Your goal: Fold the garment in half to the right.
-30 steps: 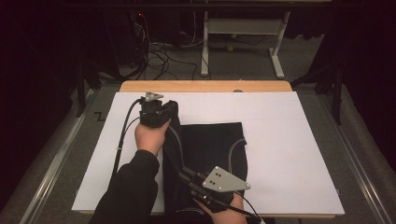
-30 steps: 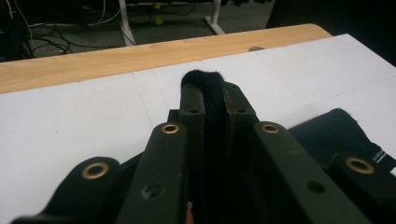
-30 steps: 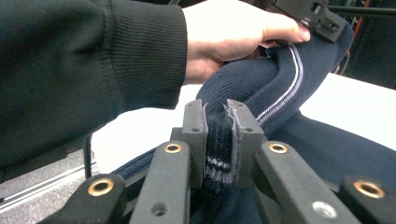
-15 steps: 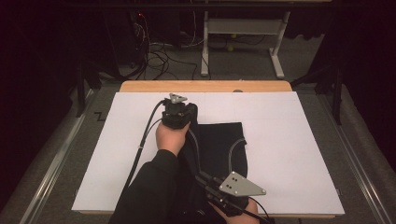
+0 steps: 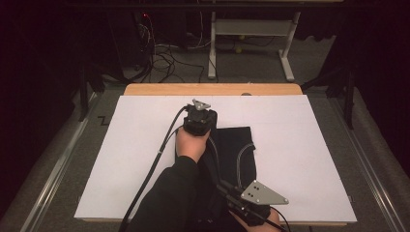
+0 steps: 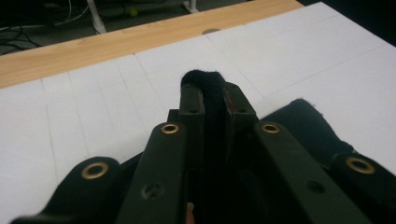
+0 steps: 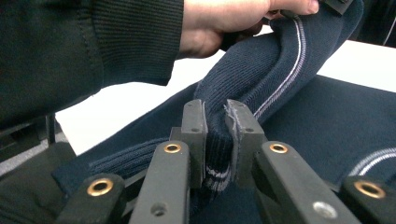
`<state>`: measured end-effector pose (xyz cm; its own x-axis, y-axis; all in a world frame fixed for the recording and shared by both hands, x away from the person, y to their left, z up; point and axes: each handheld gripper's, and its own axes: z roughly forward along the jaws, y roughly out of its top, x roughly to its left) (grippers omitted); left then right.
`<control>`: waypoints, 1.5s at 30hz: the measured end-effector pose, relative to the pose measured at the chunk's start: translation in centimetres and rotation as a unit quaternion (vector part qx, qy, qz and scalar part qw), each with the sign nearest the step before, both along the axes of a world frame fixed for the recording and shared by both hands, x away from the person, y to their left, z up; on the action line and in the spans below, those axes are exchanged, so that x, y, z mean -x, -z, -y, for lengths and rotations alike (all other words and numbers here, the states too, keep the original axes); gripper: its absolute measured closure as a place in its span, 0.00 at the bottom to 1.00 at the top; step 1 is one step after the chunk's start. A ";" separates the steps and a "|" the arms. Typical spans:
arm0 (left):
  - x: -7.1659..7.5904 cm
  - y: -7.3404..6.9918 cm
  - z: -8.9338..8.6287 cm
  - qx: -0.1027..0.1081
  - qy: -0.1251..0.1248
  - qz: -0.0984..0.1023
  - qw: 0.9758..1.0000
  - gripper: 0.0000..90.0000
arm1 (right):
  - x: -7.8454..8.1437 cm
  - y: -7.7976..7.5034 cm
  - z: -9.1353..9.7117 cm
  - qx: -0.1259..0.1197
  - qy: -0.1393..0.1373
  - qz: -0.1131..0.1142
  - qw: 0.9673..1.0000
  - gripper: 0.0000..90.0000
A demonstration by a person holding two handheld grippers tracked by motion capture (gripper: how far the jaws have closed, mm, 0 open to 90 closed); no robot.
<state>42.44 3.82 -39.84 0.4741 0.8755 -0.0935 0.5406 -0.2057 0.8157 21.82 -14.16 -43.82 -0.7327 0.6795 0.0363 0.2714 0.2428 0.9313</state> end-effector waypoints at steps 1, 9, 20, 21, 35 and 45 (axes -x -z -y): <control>0.0 0.1 0.2 0.003 0.000 -0.001 1.000 0.86 | 0.1 0.1 0.1 0.003 0.002 0.000 1.000 0.88; -0.1 0.6 1.8 0.015 0.005 -0.005 1.000 0.85 | 0.3 1.1 1.5 0.007 0.017 -0.004 1.000 0.88; -0.2 1.4 4.2 0.027 0.019 -0.008 0.999 0.85 | 0.4 1.5 3.6 0.015 0.031 -0.020 0.999 0.87; -0.3 1.6 4.4 0.026 0.021 -0.008 0.999 0.85 | 0.4 1.6 3.7 0.015 0.032 -0.023 0.999 0.86; 0.4 1.6 5.6 0.028 0.082 0.005 0.996 0.40 | 0.7 1.2 5.5 -0.004 0.057 -0.029 0.998 0.67; 1.5 1.3 3.0 0.039 0.092 0.010 0.995 0.22 | 0.2 0.9 6.1 -0.011 0.066 -0.023 0.997 0.59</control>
<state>40.97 0.79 -41.11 0.6280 0.7641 -0.1473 0.4838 -0.2351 0.8430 21.62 -20.26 -44.71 -0.6337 0.7689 0.0847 0.3426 0.1807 0.9219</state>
